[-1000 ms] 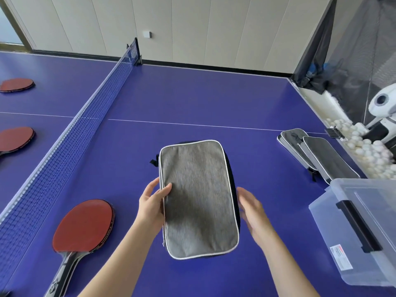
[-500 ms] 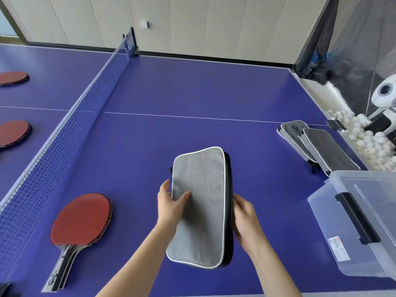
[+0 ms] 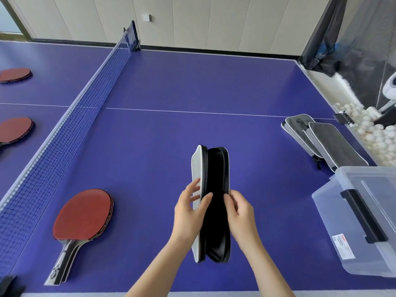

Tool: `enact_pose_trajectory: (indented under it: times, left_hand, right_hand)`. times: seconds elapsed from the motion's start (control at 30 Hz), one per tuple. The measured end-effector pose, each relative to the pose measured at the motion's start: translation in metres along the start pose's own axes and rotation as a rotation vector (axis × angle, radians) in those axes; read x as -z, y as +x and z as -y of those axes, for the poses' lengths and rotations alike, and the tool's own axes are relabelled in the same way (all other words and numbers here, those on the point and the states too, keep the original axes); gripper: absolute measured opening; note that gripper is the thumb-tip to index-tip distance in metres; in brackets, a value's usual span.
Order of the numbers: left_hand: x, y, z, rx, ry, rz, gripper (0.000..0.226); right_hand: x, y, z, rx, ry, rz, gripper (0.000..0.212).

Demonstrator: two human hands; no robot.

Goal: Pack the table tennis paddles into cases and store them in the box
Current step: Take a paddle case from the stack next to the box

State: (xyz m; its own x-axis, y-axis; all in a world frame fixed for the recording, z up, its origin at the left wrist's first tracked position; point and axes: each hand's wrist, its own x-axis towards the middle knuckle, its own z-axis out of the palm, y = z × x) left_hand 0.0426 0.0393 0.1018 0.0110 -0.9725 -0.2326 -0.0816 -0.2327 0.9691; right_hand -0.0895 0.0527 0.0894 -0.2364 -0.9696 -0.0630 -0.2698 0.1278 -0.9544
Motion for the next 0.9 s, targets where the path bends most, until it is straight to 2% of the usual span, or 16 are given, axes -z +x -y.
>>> enact_pose_trajectory:
  times: [0.17,0.33,0.5,0.7,0.9]
  left_hand:
    - [0.049,0.018,0.015,-0.007,0.091,-0.211,0.035]
    - [0.096,0.045,0.048,0.109,0.191,-0.342,0.038]
    - [0.116,0.055,0.091,0.199,0.219,-0.309,0.037]
    - [0.108,0.053,0.134,0.246,0.283,-0.306,0.034]
    - [0.105,0.055,0.156,0.243,0.428,-0.347,0.034]
  right_hand:
    - [0.035,0.019,-0.029,-0.100,-0.045,0.006,0.024]
    - [0.073,0.036,-0.065,-0.275,-0.047,-0.035,0.018]
    - [0.089,0.045,-0.111,-0.411,-0.198,-0.002,0.020]
    - [0.076,0.043,-0.148,-0.433,-0.361,0.025,0.017]
    - [0.068,0.033,-0.166,-0.368,-0.447,-0.083,0.021]
